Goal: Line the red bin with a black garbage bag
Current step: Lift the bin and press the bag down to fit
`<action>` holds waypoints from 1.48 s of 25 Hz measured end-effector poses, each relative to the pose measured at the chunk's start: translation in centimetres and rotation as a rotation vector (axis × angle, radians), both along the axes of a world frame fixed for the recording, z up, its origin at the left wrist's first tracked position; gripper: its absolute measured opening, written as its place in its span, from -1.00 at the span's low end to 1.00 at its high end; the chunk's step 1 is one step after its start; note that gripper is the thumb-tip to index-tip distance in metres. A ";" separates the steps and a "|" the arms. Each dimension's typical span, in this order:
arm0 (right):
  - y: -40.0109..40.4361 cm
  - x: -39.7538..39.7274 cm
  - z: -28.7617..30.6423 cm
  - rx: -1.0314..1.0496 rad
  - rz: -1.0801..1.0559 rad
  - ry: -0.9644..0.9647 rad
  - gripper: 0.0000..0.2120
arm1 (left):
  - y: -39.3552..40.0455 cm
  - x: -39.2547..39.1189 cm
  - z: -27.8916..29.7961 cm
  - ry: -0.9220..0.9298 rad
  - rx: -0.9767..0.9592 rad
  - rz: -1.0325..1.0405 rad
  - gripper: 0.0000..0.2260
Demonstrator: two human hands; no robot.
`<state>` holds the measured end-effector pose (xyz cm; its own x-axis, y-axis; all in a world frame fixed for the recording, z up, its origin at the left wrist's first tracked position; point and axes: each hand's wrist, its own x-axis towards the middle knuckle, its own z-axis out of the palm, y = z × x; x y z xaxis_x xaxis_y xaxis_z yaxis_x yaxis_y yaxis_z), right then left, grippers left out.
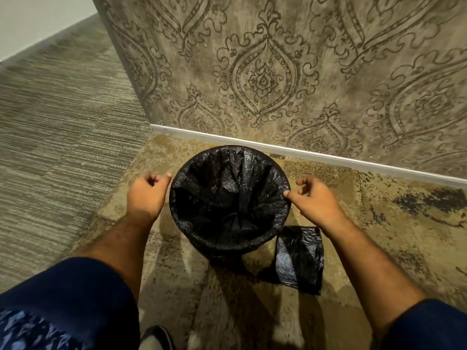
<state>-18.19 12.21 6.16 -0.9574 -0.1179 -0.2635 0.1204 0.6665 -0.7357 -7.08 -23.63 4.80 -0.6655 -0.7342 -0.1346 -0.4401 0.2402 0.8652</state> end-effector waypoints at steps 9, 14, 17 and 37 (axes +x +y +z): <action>-2.0 1.9 -1.1 0.044 0.036 -0.203 -0.71 | 0.9 -4.2 2.4 -0.384 0.104 -0.172 -0.75; -1.5 1.2 -0.5 -0.326 -0.156 -0.475 -0.81 | -0.9 -5.2 3.5 -0.421 0.265 -0.188 -0.88; -1.3 1.0 -0.6 -0.344 -0.154 -0.483 -0.80 | -2.1 -6.3 4.0 -0.485 0.238 -0.258 -0.85; -12.7 -11.0 -0.1 -0.423 -0.115 -0.234 -0.80 | -11.3 -14.8 5.6 0.059 0.356 -0.116 -0.62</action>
<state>-29.20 -0.51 6.07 -0.8912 -0.1577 -0.4252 0.3703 0.2883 -0.8830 -21.86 -34.93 10.41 -0.7559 -0.5674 -0.3267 -0.3745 -0.0345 0.9266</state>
